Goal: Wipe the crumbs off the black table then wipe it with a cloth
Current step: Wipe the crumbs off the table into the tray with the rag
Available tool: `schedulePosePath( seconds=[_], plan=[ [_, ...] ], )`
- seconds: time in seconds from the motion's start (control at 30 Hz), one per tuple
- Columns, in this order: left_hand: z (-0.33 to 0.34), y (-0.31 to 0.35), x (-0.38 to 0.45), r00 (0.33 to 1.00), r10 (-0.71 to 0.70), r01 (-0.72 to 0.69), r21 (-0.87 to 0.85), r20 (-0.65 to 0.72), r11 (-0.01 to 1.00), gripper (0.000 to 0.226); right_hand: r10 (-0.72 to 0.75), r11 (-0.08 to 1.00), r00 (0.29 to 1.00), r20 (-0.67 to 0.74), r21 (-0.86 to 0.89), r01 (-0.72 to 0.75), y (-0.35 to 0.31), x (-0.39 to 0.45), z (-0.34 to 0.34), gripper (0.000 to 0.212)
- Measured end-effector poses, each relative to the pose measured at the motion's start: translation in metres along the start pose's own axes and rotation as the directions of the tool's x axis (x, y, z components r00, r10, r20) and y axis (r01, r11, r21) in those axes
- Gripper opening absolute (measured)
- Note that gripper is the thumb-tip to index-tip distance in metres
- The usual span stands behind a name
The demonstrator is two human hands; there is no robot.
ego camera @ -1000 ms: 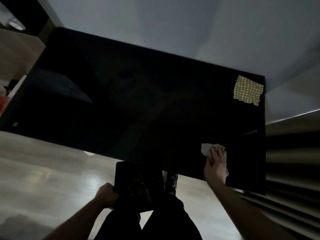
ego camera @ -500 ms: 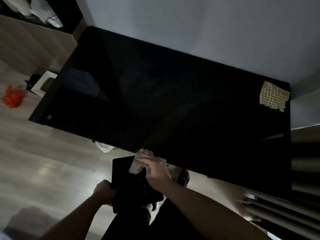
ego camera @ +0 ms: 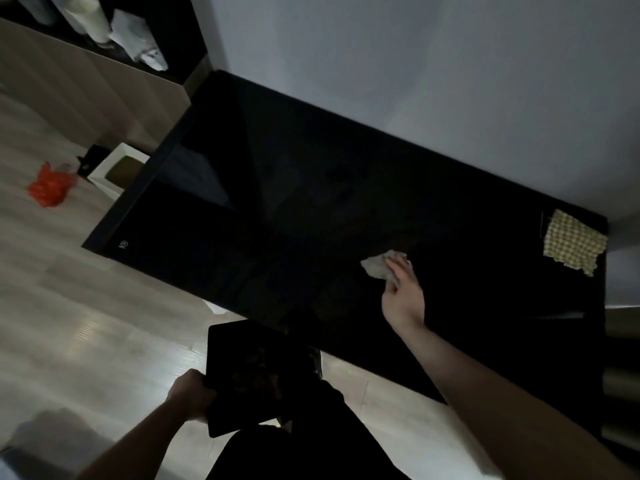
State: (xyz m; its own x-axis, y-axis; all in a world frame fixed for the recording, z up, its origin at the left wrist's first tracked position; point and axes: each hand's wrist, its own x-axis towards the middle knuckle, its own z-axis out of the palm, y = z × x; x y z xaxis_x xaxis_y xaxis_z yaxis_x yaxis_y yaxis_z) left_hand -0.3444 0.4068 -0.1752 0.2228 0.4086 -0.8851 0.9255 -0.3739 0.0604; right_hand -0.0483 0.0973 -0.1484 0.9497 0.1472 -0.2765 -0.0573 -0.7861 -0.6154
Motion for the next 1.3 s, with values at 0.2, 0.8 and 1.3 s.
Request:
schedulePosePath(
  seconds=[0.2,0.8,1.3],
  plan=[
    [-0.003,0.002,0.01,0.999,-0.034,0.034,0.0,0.02,0.999,0.017,-0.035,0.986,0.998,0.048,-0.164,0.042,-0.013,-0.038,0.059,0.064],
    [-0.086,-0.108,0.037,0.999,0.032,-0.032,0.007,-0.017,0.999,0.029,-0.083,0.948,0.921,0.38,0.316,-0.045,-0.171,-0.167,0.168,0.052],
    [-0.255,-0.258,0.075,0.993,0.061,-0.048,0.135,-0.096,0.99,0.024,0.024,0.91,0.99,0.138,0.407,-0.079,-0.287,-0.249,0.219,0.045]
  ],
)
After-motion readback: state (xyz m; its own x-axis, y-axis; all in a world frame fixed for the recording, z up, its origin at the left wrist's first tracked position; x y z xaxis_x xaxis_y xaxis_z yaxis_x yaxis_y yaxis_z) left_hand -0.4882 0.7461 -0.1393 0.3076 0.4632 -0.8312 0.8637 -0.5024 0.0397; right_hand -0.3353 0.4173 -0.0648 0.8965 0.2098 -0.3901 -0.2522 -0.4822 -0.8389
